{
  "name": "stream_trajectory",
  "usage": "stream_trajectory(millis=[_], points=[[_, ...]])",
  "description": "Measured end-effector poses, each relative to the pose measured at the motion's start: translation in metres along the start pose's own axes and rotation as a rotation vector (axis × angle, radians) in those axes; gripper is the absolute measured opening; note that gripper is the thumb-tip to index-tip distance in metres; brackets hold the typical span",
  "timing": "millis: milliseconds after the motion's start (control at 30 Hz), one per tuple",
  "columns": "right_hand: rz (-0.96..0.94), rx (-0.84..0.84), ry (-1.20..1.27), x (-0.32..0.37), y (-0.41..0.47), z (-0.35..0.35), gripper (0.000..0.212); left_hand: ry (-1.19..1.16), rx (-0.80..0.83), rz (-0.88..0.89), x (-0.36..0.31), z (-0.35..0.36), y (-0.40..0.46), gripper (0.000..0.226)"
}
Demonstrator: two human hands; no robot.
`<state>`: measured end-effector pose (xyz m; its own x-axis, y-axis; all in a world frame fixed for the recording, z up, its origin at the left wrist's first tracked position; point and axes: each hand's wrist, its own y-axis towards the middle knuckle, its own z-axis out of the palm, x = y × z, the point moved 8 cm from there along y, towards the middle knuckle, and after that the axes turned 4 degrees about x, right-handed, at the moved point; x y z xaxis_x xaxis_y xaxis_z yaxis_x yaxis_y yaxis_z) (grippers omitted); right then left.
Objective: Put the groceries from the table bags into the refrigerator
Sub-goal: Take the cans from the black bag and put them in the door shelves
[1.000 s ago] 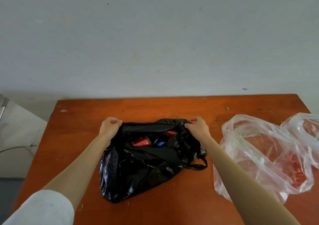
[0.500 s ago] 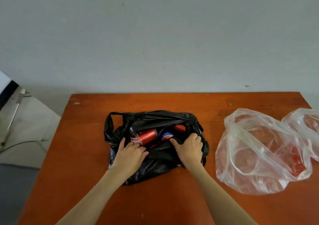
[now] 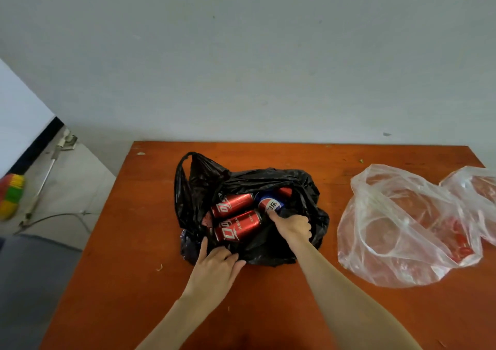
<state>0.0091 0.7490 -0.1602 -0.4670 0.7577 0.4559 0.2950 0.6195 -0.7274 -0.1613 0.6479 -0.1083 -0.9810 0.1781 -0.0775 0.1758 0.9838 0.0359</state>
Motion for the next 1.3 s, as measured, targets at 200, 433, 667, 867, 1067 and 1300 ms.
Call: stream_trajectory(millis=[200,433,667,867,1067,1300], points=[[-0.014,-0.052,0.217,-0.018,-0.01,-0.012,0.031,-0.074,-0.042,-0.343,0.04,-0.019,-0.003,0.029],[0.236,0.405,1.452,-0.015,-0.027,0.006,0.038,-0.165,0.029,-0.713,0.075,-0.02,0.004,0.052],[0.303,0.507,1.546,-0.03,-0.039,0.017,0.037,-0.21,0.178,-0.826,0.085,-0.003,0.014,0.063],[0.198,0.546,1.384,-0.021,-0.036,0.016,0.04,-0.437,0.081,-0.931,0.107,-0.009,0.016,0.024],[0.142,0.467,1.29,-0.031,-0.02,0.011,0.038,-1.792,-0.198,-1.451,0.111,0.023,0.004,0.029],[0.115,0.31,1.308,-0.038,-0.007,0.006,0.035,-2.083,-0.166,-1.494,0.108,0.041,-0.002,0.037]])
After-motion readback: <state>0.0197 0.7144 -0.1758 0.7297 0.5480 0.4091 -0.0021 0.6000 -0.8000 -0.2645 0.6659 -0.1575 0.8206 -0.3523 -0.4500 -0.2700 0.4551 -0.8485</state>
